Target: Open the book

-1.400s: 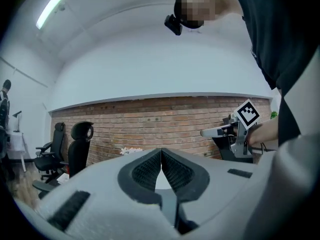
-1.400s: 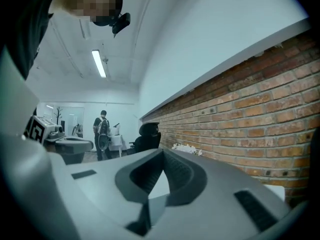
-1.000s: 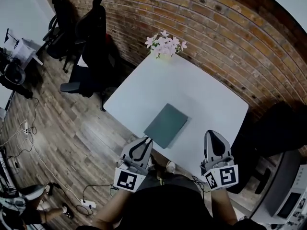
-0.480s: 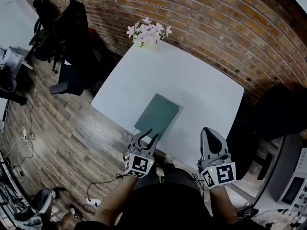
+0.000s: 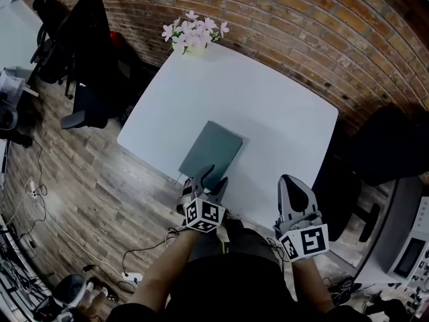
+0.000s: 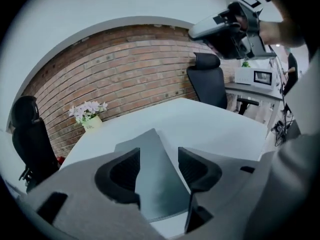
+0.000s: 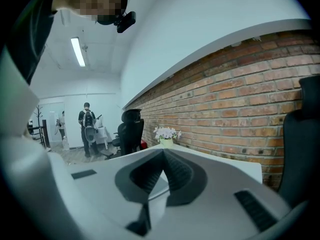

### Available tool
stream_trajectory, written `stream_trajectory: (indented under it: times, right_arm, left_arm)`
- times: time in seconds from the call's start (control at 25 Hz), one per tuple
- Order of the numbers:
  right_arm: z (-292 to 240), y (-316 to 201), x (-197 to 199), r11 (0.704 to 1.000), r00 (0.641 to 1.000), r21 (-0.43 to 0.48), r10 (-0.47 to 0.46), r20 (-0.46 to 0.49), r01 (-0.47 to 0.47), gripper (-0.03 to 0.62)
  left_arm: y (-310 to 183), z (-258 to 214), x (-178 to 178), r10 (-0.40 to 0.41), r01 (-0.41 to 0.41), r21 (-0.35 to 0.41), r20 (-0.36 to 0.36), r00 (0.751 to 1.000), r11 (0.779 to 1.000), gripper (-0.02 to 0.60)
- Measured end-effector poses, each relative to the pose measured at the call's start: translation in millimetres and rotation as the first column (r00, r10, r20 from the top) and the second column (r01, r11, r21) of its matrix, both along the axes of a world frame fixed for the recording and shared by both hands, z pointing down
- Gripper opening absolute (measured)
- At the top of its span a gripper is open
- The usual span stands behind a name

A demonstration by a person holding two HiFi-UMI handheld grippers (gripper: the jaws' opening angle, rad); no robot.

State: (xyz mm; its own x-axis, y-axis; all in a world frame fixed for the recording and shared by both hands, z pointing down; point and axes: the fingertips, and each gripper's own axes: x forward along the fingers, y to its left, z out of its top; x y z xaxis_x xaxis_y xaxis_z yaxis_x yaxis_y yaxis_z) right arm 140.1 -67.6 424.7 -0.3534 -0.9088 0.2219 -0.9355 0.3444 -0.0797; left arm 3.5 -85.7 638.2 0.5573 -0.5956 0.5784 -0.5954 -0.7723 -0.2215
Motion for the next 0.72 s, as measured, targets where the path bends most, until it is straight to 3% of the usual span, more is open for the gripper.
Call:
stream_trajectory:
  times: [0.12,0.28,0.48,0.72]
  right_arm:
    - [5,1,4,1.000,1.000,-0.014,0.000,-0.001,0.000,0.011]
    - [8,0,8,1.000,1.000,-0.020,-0.003,-0.001,0.003,0.011]
    - [12,-1,17,1.000,1.000,-0.023,-0.003,0.010,0.003,0.011]
    - [14,-3,25,1.000,1.000,-0.019,-0.009,0.028,0.009,0.011]
  left_arm:
    - [-6,18,11,0.006,-0.005,-0.005,0.105,0.994,1.000,0.247]
    - [-11,35,16,-0.012,0.021,-0.039,0.218,0.976,0.999,0.239]
    - [-14,53,13,-0.029,0.044,-0.048,0.269,0.963,0.998,0.210]
    - [-9,66,17,0.022,-0.014,-0.023,0.379,0.925,1.000,0.167]
